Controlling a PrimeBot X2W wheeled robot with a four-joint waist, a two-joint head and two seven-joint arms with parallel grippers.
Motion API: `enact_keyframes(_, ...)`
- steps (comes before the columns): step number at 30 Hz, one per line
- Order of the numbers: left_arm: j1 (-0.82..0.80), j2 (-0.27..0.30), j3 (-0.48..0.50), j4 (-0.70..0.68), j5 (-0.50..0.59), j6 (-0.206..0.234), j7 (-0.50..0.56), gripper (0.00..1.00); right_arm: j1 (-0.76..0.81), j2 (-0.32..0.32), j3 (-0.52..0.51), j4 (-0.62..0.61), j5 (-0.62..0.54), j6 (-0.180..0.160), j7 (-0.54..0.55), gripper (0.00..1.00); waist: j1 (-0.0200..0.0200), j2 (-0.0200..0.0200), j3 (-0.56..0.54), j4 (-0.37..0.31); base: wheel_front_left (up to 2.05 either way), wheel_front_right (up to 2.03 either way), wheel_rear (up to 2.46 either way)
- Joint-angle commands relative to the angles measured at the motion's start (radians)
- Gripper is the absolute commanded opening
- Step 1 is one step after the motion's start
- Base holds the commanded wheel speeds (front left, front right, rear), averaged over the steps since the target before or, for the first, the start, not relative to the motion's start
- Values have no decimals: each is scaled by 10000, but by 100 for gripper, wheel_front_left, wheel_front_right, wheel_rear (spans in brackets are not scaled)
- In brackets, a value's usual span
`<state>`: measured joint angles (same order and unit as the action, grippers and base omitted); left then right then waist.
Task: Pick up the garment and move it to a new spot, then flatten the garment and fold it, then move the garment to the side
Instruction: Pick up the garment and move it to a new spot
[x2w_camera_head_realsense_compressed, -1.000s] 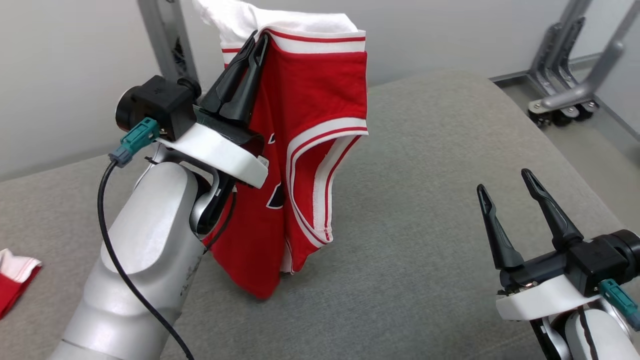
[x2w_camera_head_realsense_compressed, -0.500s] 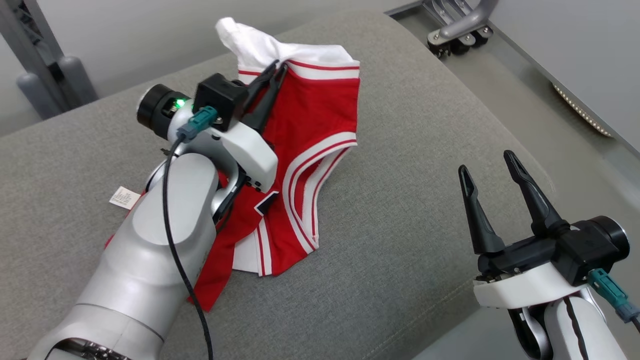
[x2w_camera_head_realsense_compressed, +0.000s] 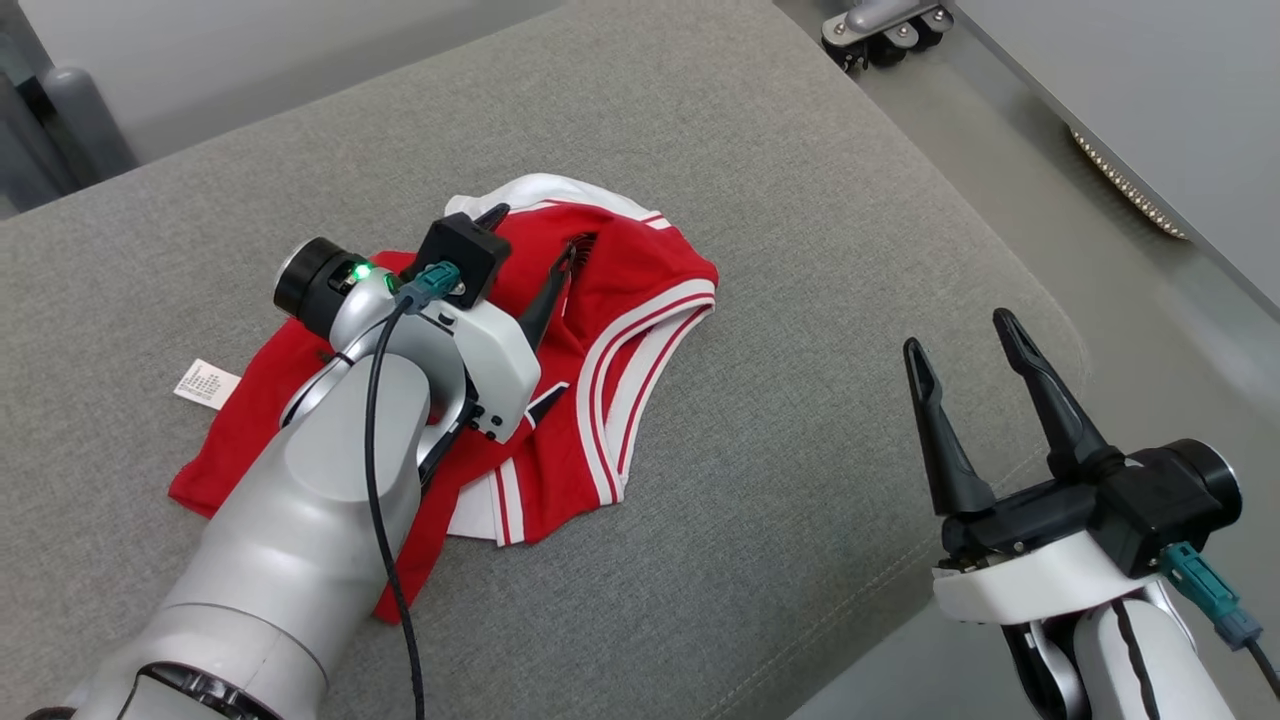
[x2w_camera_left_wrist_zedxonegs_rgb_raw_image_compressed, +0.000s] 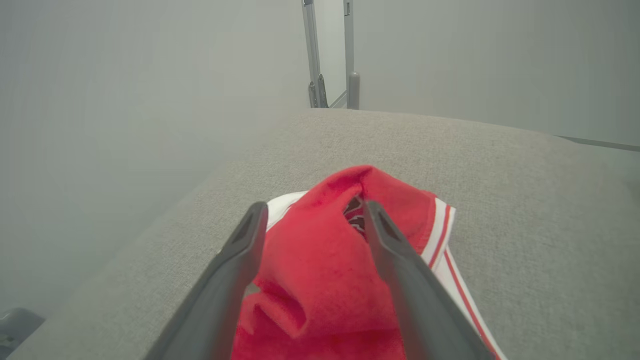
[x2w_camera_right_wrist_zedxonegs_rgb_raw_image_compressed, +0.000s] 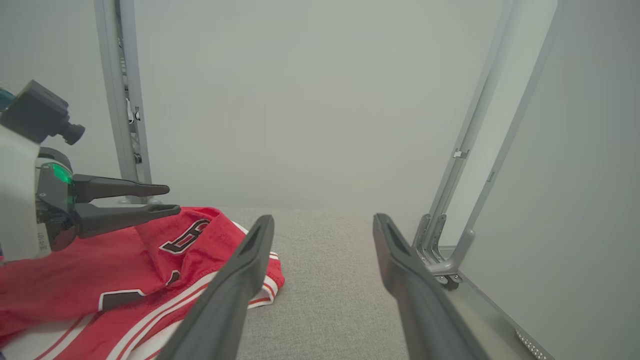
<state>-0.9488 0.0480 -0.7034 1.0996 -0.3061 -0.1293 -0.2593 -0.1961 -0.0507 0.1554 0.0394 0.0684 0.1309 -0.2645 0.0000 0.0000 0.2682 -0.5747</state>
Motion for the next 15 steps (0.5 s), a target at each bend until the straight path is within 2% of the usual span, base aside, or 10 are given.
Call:
enact_keyframes(1,-4,50,70,-6,-81,99,-46,100,-126,-13,52,49,-21,-3,-25,100,0,0,-118,63,0,0,0)
enact_keyframes(5,253,166,517,-636,-253,368,-52,100,-253,-120,160,207,-89,-5,-25,100,0,0,-479,335,0,0,0)
enact_keyframes(9,874,567,1392,-1986,-374,877,-54,100,-228,-363,-43,167,-152,-3,-25,100,0,0,-957,1070,0,0,0)
enact_keyframes(15,2732,1061,2638,-4178,-10,1623,-48,100,151,-744,-431,190,-251,-3,-24,100,0,0,-1718,2376,0,0,0)
